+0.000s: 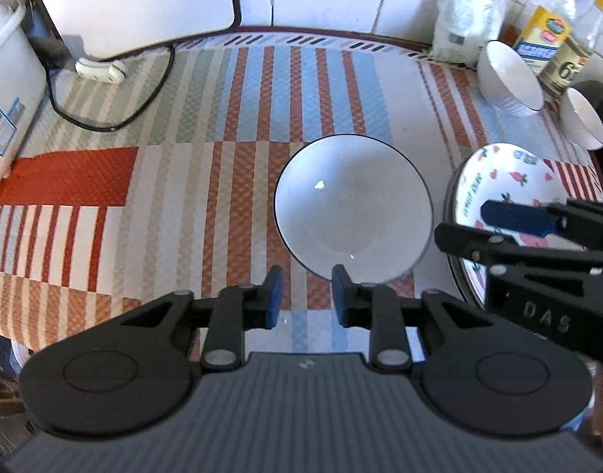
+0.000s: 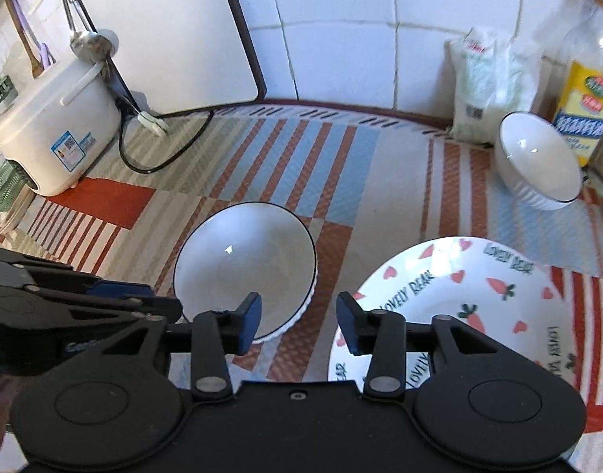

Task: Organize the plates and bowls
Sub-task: 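Lower both white bowls onto the cloth and open both grippers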

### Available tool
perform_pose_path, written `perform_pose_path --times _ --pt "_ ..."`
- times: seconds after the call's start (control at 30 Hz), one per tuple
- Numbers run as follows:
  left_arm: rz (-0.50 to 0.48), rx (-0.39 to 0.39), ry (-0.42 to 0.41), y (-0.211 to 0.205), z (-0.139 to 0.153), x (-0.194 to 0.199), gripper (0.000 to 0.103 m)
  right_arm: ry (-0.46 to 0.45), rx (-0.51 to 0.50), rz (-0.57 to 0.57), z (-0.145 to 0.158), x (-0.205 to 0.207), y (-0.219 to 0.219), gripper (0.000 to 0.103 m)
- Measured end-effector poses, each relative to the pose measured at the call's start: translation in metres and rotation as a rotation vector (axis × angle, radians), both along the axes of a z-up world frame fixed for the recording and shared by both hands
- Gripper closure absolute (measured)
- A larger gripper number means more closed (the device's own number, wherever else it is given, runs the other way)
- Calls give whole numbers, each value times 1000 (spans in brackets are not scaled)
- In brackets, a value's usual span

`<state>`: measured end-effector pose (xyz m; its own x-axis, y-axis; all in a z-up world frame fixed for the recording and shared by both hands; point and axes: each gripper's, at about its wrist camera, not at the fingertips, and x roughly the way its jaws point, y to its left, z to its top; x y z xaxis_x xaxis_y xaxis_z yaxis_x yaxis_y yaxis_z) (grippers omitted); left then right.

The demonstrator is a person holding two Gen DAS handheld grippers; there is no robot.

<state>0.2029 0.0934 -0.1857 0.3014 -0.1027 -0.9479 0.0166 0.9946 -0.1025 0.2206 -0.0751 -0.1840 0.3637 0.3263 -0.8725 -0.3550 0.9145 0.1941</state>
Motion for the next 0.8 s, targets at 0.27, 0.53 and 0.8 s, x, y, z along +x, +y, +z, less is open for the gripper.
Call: perform_pose_path --times 0.27,0.53,0.8 --pt "-56 3 -81 -5 38 -30 62 -108 -50 -10 37 -33 -14 43" --pt "-96 -16 -165 -23 76 -44 53 -196 -77 -50 76 -63 -38 34" --pt "-137 -24 -222 -49 100 -39 46 -269 -98 -73 99 -69 -63 32"
